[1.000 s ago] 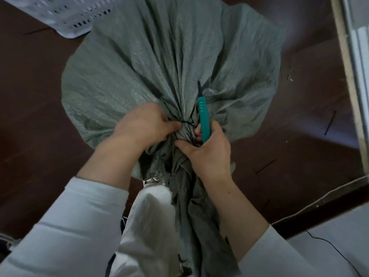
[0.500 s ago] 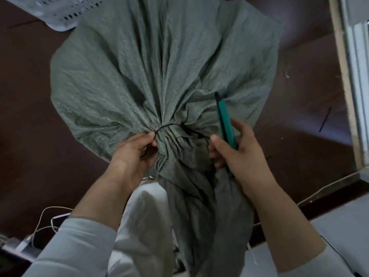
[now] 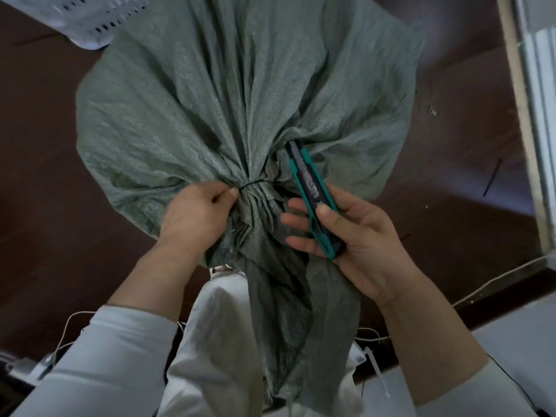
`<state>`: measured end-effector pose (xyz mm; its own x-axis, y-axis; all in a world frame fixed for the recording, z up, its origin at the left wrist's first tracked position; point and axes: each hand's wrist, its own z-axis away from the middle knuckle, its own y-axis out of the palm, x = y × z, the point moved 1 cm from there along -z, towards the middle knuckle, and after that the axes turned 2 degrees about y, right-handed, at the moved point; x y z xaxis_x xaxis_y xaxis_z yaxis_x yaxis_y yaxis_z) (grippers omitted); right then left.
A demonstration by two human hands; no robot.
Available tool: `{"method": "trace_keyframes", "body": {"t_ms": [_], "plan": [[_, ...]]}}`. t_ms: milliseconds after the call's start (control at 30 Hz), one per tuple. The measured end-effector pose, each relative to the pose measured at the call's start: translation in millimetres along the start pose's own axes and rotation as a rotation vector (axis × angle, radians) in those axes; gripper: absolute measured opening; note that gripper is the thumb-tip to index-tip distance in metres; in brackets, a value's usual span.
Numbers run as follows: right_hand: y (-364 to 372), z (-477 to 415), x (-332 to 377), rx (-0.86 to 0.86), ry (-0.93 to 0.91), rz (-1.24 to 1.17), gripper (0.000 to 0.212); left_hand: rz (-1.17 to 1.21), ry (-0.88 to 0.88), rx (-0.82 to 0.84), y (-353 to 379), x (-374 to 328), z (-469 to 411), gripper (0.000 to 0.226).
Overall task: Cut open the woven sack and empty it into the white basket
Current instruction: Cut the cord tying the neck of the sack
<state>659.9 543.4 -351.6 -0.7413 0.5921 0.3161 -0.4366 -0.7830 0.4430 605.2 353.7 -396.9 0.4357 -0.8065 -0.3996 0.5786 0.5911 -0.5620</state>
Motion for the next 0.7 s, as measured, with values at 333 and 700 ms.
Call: {"method": "trace_keyframes", "body": {"t_ms": [333,700], "plan": [[-1.2,-10.1,1.3,-0.048,0.017,-0.123,0.04,0.292,-0.099,-0.097,14.7,-2.7,-5.3,0.026],[15.1,-21.6,0.6,-0.031,-0.075,0.004,0.041,0.332,-0.147,-0.118,19.3,2.4,-9.9,0.025]]}}
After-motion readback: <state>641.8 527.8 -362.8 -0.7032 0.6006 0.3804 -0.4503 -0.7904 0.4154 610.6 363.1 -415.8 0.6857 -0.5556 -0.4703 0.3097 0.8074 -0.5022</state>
